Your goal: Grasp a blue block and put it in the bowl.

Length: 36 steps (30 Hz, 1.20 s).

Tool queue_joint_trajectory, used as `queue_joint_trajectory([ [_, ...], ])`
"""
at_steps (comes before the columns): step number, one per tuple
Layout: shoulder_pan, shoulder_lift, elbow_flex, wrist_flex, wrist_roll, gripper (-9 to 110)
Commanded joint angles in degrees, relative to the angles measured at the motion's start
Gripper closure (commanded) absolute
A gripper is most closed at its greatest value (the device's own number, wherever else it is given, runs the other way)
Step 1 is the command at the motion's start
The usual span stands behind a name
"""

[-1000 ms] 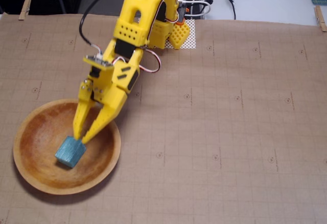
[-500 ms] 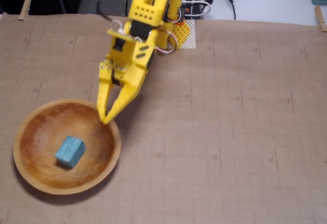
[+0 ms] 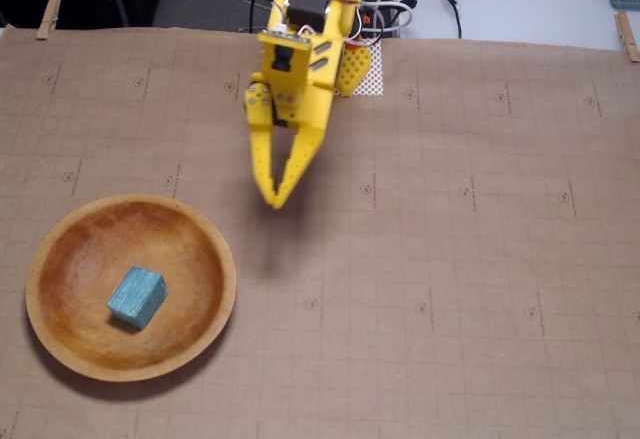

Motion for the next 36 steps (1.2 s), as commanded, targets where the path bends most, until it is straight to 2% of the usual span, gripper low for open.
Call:
queue_joint_trajectory([
  [1,-1.7,3.7,-4.7,10.8,1.5,105],
  [5,-4.8,3.7,-5.6,20.9,1.9,105],
  [17,-8.0,3.7,-4.5,36.9,2.0,105],
  [36,-8.2,4.6,8.3,38.0,1.9,105],
])
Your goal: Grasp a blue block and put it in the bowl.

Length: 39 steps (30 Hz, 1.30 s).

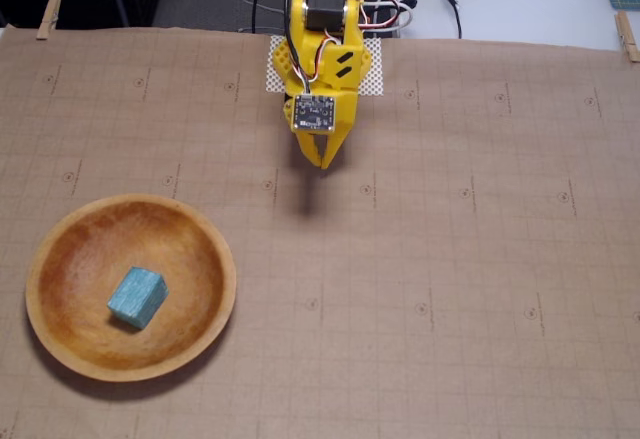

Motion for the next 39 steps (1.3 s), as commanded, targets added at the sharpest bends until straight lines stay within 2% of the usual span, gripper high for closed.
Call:
queue_joint_trajectory([
  [1,-0.4,0.8,0.1,0.3,-0.2,105],
  [30,-0.4,1.4,5.3,0.1,-0.2,105],
  [39,-2.7,18.4,11.2,2.2,-0.2,105],
])
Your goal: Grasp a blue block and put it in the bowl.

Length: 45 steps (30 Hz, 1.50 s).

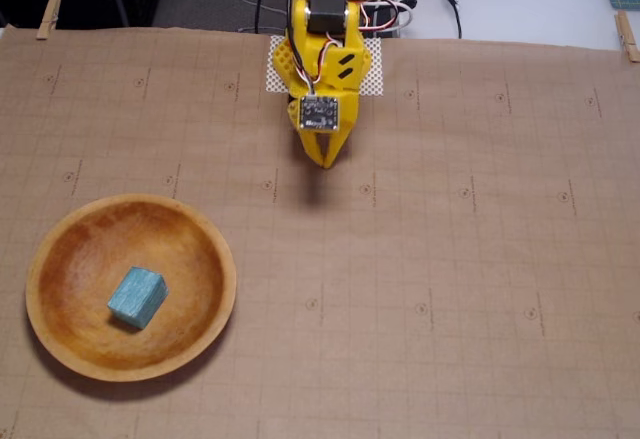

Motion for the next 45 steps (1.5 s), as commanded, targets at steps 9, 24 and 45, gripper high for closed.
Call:
queue_joint_trajectory([
  [9,-0.9,16.0,0.3,12.1,-0.2,105],
  [24,-0.4,25.8,-0.3,16.0,-0.1,105],
  [45,-0.4,25.8,-0.3,16.0,-0.1,105],
])
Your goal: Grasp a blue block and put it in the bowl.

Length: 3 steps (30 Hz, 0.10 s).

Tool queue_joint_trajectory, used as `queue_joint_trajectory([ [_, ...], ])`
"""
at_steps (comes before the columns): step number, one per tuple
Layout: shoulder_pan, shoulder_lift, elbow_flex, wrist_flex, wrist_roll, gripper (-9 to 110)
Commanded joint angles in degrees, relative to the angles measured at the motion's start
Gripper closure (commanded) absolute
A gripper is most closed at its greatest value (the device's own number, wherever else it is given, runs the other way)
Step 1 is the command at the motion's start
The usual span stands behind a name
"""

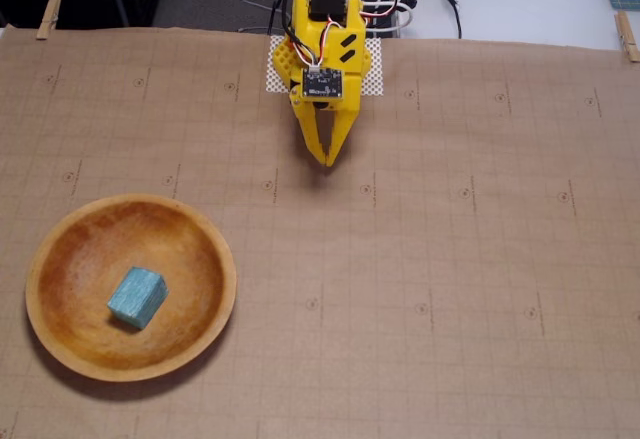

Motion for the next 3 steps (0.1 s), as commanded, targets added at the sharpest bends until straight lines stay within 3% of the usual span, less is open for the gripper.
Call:
queue_joint_trajectory([
  [1,-0.3,0.6,-1.1,0.2,-0.1,105],
  [3,-0.3,0.6,-1.1,0.2,-0.1,105],
])
